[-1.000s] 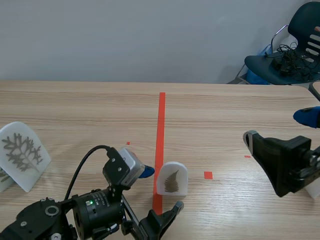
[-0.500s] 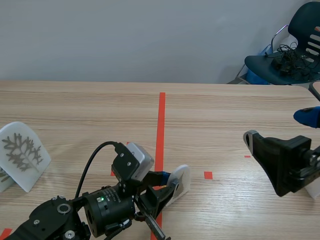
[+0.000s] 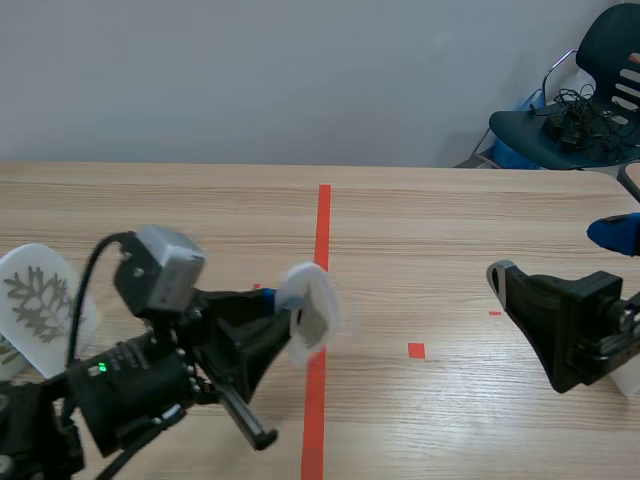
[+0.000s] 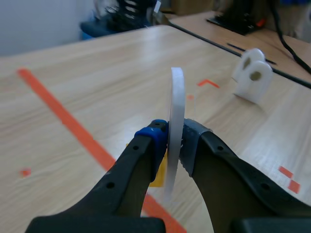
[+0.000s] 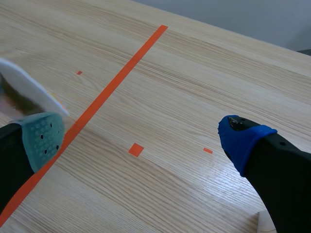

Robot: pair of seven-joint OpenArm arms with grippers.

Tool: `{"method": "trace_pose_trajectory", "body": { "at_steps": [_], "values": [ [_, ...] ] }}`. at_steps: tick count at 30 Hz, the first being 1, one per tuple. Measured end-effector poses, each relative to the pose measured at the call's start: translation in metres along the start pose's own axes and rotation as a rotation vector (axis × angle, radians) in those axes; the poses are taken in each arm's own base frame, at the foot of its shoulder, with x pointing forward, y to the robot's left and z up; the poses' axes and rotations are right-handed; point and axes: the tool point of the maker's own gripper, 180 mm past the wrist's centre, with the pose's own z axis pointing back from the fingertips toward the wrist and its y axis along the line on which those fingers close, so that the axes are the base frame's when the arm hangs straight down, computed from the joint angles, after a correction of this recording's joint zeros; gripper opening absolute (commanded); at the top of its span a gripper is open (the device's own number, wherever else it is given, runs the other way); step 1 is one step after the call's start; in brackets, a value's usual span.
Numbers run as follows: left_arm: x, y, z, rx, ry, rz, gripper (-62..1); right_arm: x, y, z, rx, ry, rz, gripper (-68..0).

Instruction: Do the leaf sorting experiment

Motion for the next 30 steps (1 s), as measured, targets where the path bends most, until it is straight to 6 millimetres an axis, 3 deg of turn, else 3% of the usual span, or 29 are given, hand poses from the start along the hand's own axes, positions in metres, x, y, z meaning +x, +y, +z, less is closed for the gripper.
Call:
{"method": "trace_pose_trajectory", "body": {
  "at_steps": [3,8,14,18,30],
  "values": [
    [0.011,0.038,0.031,0.141,-0.027,0.006,-55.4,0.000,0.000,0.000,0.000,0.000,0.000,0.4],
    [-0.012,0.102,0.091,0.428,0.042,0.045,-55.4,0.000,0.000,0.000,0.000,0.000,0.000,0.4],
    [-0.040,0.149,0.139,0.654,0.094,0.103,-55.4,0.000,0.000,0.000,0.000,0.000,0.000,0.4],
    [-0.054,0.165,0.148,0.713,0.111,0.125,-55.4,0.000,0.000,0.000,0.000,0.000,0.000,0.4],
    [-0.047,0.194,0.149,0.770,0.065,0.093,-55.1,0.000,0.000,0.000,0.000,0.000,0.000,0.4]
  ]
}}
